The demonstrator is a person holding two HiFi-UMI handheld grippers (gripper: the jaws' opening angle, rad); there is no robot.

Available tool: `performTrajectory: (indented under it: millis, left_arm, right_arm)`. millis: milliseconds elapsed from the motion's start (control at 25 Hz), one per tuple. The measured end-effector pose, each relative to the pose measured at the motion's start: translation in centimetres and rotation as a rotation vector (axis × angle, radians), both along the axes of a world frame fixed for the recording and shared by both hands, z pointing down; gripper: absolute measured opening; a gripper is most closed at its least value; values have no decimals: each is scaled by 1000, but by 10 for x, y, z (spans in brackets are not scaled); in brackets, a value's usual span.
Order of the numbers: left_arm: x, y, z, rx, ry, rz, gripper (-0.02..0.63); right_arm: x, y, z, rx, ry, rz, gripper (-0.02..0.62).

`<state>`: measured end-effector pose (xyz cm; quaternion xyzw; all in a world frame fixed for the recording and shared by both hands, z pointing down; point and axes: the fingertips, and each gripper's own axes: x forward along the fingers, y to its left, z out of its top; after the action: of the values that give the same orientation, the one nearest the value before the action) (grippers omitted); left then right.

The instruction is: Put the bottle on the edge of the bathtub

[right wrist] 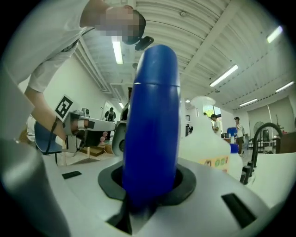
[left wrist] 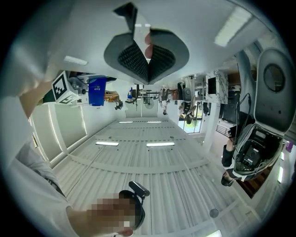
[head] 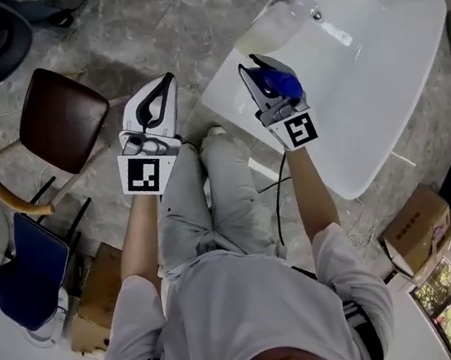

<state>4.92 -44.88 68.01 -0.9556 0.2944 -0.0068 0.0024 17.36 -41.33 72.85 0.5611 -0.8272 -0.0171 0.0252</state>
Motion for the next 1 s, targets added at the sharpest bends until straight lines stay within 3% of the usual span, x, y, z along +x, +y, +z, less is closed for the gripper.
performTrajectory:
  millis: [200,480,1000]
  left_arm:
    - [4,-1,35,-18,18,2,-3]
    - [5,1,48,-42,39,13,-3]
    - [-4,5,49,-76,11,34,-2]
  right_arm:
    - [-4,-9,50,-13,1,-61,101]
    - [-12,-20,85,-43,24,-123,101]
    - [-24,-27,96,-43,8,-145,114]
